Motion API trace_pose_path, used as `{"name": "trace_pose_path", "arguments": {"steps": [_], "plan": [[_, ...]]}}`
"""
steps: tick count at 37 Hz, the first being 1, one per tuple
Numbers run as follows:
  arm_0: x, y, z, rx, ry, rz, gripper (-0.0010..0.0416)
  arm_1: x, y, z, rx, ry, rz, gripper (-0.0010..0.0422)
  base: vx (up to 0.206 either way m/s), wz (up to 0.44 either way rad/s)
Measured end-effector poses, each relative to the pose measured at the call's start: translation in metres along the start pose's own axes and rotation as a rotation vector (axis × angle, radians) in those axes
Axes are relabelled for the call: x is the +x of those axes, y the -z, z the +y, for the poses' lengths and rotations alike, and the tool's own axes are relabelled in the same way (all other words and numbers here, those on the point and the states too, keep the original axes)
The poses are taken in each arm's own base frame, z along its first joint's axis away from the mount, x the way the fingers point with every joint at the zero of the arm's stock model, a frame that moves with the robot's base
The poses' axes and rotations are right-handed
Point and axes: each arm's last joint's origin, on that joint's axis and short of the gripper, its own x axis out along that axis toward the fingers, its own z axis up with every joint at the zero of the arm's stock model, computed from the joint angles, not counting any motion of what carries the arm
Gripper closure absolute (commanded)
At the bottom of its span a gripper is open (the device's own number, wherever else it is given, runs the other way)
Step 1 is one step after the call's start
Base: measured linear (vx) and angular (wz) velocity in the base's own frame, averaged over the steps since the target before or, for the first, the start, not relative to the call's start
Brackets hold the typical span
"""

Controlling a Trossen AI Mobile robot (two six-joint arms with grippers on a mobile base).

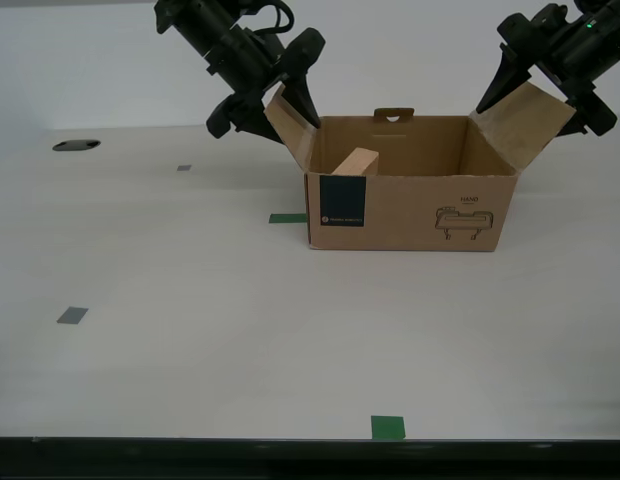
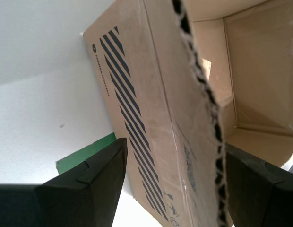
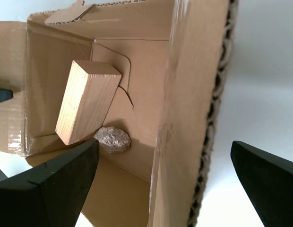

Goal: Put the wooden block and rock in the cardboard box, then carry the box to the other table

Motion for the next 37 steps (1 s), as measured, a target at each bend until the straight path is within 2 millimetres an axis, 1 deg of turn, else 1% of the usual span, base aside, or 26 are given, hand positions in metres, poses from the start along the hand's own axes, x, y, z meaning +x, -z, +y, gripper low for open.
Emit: {"name": "trace_pose_path", "arguments": {"steps": [7,13,20,24,34,37], "plan": [[0.0003,0.0004,0.0003,-0.003,0.002,0.004,0.0018,0.0001,-0.0001,-0.0002,-0.014,0.0,-0.001,0.018,0.0,0.0],[0.0008,0.0001,-0.0009,-0.008,0.069,0.004,0.0018,0.0001,-0.0003,-0.0002,-0.013,0.001,-0.003,0.0181,0.0,0.0],[0.0011,0.0002,-0.0007,-0.009,0.076,0.005,0.0018,0.0002,-0.0003,-0.0004,-0.013,0.001,-0.003,0.0177,0.0,0.0],[0.0016,0.0003,-0.0002,-0.009,0.076,0.008,0.0018,0.0002,-0.0003,-0.0004,-0.013,0.001,-0.003,0.0158,0.0,0.0],[0.0027,0.0011,0.0013,-0.009,0.075,0.017,0.0018,0.0002,-0.0003,-0.0004,-0.02,0.001,-0.003,0.0083,0.0,0.0],[0.0029,0.0012,0.0015,-0.009,0.075,0.018,0.0018,0.0002,-0.0003,-0.0004,-0.019,0.001,-0.003,0.0071,0.0,0.0]]}}
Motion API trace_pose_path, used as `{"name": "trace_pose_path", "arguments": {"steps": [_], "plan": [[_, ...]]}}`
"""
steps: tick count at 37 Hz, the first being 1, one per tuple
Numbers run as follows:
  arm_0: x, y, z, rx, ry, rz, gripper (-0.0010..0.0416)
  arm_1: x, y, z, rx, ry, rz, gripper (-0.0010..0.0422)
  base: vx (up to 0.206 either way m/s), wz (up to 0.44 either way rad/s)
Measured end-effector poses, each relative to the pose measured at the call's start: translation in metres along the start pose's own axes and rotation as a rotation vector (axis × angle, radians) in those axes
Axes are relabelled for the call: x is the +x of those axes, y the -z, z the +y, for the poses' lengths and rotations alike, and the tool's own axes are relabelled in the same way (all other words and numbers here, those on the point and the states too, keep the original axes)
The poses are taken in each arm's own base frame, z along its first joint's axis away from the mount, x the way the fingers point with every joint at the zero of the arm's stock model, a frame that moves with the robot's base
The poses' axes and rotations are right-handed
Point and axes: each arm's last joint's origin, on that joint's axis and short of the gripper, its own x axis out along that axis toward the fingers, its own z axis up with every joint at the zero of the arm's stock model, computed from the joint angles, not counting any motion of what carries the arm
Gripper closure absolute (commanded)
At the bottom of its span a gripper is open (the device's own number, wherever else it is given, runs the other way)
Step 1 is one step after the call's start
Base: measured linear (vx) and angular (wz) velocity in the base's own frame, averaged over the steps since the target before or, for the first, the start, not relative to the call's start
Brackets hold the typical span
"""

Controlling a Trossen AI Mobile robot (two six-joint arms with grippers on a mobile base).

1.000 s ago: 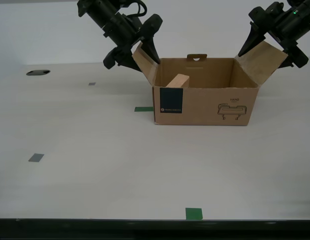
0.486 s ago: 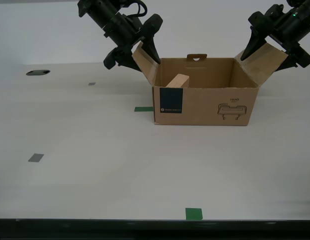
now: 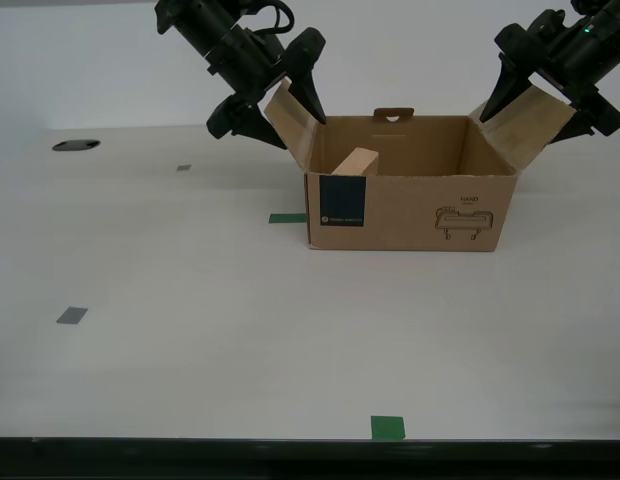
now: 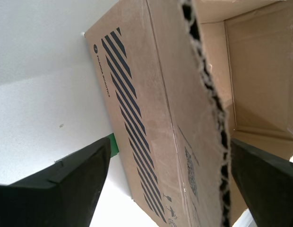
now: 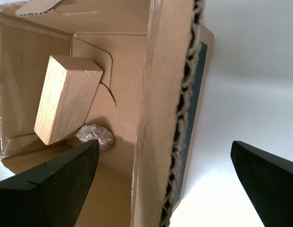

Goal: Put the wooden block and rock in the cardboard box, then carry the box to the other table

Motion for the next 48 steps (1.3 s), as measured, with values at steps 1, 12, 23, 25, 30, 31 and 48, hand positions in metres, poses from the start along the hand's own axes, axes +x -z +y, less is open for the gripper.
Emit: {"name": "trace_pose_path", "arguments": {"steps": [1,12,23,25,30,31,48], "plan": [[0.0001,0.0,0.0001,0.0,0.0,0.0,0.0019,0.0,0.0,0.0,0.0,0.0,0.0,0.0069,0.0,0.0],[0.0016,0.0001,0.0023,-0.006,-0.002,0.005,0.0021,0.0,0.0,0.0,-0.023,0.0,0.0,0.0124,0.0,0.0],[0.0043,0.0005,0.0065,-0.014,-0.005,0.014,0.0121,0.0,0.0,0.0,-0.03,0.0,0.0,0.024,0.0,0.0],[0.0045,0.0005,0.0068,-0.014,-0.005,0.014,0.015,0.0,0.0,0.0,-0.03,0.0,0.0,0.0257,0.0,0.0],[0.0049,0.001,0.0076,-0.01,-0.016,0.019,0.0227,0.0,-0.0001,0.0,-0.035,0.0,-0.001,0.0296,0.0,0.0],[0.0049,0.001,0.0079,-0.01,-0.022,0.02,0.0245,0.0001,-0.0001,-0.0002,-0.037,0.0,-0.001,0.0305,0.0,0.0],[0.0056,0.0013,0.0095,0.008,-0.04,0.023,0.0406,-0.0001,-0.0011,-0.0011,-0.049,0.006,-0.009,0.0413,0.0,0.0]]}}
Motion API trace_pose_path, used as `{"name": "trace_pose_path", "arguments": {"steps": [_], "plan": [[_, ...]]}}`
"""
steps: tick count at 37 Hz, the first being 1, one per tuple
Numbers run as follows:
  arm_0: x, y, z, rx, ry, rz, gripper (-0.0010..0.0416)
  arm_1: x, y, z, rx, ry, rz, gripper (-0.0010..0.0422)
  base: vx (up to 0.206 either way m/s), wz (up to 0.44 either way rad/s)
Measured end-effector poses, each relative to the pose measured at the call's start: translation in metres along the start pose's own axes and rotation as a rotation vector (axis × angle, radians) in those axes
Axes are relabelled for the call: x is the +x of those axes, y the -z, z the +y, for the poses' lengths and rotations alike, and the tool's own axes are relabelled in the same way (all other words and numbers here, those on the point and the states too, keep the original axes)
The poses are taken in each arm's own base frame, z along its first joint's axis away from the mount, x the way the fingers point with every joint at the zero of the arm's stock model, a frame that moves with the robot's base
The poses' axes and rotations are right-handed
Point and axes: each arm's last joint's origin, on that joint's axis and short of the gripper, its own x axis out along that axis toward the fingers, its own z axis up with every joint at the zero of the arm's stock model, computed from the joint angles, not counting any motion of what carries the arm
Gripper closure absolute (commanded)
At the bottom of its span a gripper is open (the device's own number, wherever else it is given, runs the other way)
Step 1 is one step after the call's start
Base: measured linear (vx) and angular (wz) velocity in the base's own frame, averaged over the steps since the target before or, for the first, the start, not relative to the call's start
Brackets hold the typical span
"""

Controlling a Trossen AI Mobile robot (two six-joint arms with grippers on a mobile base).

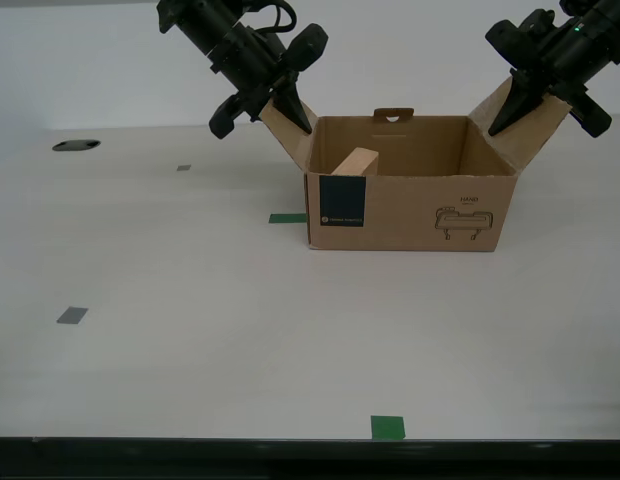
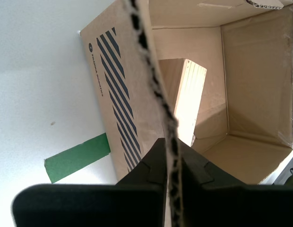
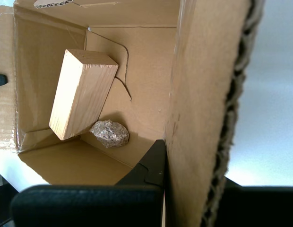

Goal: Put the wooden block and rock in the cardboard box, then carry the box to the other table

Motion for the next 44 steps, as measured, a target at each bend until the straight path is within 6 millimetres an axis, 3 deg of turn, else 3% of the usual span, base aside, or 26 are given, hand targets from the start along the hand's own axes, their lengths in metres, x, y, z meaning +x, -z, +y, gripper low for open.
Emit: {"name": "trace_pose_path", "arguments": {"steps": [20,44], "plan": [[-0.005,0.002,0.006,0.0,-0.001,0.008,0.0407,-0.008,0.0,-0.006,0.003,0.001,-0.012,0.0414,-0.003,0.0],[-0.093,0.016,0.071,-0.064,-0.007,-0.116,0.0407,-0.103,0.012,-0.064,0.083,0.045,-0.129,0.0414,-0.032,0.001]]}}
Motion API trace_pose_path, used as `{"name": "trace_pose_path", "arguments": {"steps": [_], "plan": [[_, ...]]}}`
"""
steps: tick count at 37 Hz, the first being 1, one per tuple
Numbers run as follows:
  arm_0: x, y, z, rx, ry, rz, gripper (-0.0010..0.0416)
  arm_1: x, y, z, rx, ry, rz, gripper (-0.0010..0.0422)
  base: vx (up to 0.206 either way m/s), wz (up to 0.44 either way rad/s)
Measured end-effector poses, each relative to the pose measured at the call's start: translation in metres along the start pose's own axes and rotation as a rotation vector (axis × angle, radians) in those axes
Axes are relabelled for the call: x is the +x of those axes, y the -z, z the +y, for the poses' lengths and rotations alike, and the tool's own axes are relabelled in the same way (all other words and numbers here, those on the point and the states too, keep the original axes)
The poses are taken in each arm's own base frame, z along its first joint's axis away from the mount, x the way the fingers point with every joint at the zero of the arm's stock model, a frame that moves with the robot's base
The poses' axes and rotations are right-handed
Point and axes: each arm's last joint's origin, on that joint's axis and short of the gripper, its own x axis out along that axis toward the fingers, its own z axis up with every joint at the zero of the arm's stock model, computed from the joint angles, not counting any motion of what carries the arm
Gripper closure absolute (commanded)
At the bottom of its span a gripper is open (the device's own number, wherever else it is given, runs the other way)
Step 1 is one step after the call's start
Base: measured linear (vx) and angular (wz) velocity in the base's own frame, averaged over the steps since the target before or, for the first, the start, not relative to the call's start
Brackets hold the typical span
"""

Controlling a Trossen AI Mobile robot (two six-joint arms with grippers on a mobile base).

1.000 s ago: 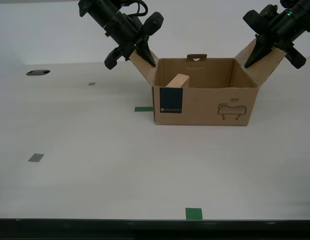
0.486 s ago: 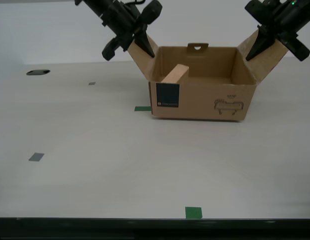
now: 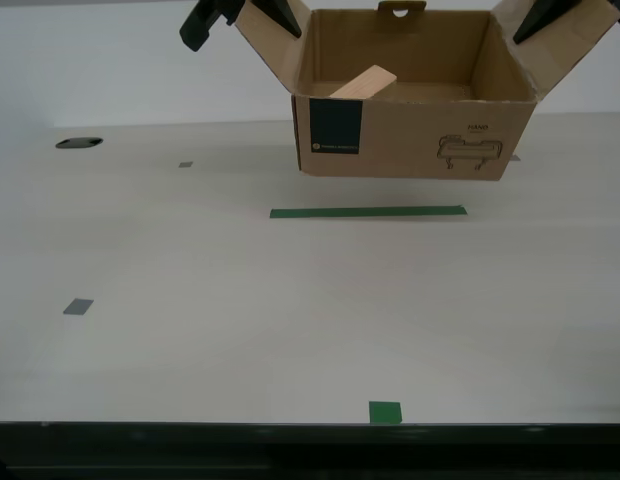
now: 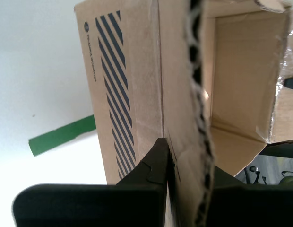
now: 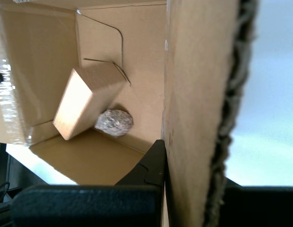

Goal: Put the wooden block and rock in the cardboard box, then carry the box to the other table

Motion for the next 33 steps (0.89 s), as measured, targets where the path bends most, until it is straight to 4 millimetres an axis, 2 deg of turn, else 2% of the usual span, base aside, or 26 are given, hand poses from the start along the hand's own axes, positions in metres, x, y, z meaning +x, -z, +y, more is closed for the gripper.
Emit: {"name": "trace_pose_path", "arguments": {"steps": [6,24,33], "plan": [[-0.011,0.004,0.009,0.005,-0.002,-0.021,0.0407,-0.006,0.002,-0.003,0.002,0.0,0.003,0.0414,-0.059,0.007],[-0.013,0.013,0.013,0.047,-0.002,0.047,0.0407,-0.007,0.013,-0.002,0.043,0.017,0.114,0.0414,-0.067,0.002],[-0.024,0.018,0.023,0.024,-0.005,0.027,0.0407,-0.009,0.017,-0.002,0.054,0.015,0.126,0.0414,-0.064,0.003]]}}
